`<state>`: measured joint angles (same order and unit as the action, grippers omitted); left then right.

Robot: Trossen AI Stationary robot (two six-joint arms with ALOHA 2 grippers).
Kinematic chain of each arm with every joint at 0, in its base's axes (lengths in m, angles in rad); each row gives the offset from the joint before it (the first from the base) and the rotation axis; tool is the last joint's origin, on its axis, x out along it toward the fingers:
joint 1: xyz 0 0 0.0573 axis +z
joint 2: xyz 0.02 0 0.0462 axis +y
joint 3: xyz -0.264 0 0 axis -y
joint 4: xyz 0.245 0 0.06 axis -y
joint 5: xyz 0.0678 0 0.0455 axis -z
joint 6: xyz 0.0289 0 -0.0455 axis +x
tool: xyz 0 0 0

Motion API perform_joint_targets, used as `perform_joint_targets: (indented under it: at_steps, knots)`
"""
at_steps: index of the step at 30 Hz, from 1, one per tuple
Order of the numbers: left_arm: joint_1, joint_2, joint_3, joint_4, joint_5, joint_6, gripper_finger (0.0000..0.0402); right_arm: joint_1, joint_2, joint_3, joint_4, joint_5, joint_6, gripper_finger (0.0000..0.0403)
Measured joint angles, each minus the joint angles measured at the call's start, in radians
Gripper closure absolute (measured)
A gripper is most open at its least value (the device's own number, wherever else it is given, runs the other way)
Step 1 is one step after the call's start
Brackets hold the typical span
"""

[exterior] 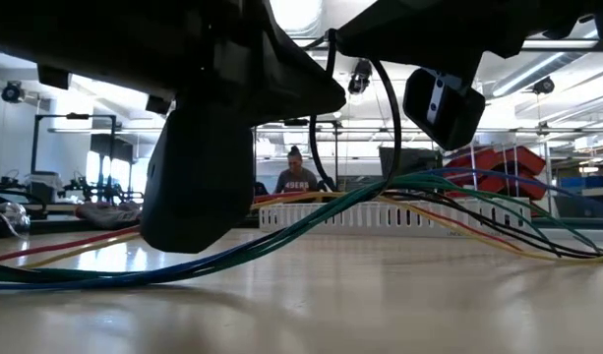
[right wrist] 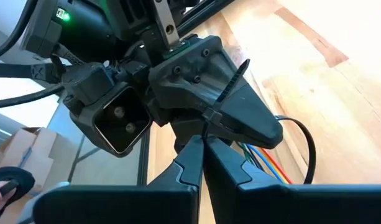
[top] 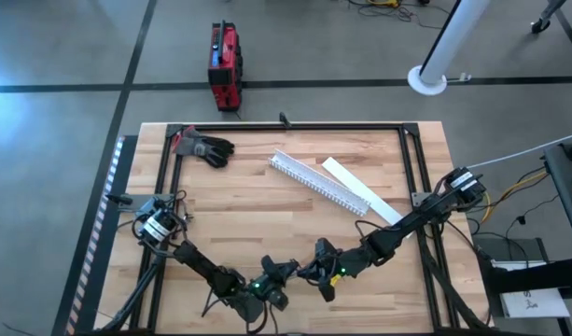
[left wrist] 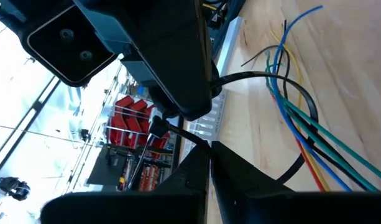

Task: Ziptie cables
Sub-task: Wrap the cables together using the zip tie

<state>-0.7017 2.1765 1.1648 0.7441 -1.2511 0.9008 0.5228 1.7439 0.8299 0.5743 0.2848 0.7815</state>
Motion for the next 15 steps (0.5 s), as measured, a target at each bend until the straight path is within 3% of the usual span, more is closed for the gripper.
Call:
perform_joint_targets:
  at_steps: [8,15]
  knots:
    - [0.0,0.0,0.0,0.0,0.0,-0.015,0.0402,0.0,0.0,0.0,-0.006,0.0,-0.015,0.0399]
    - [0.0,0.0,0.0,0.001,-0.004,-0.031,0.0402,0.009,-0.001,0.0,-0.084,-0.006,0.003,0.0348]
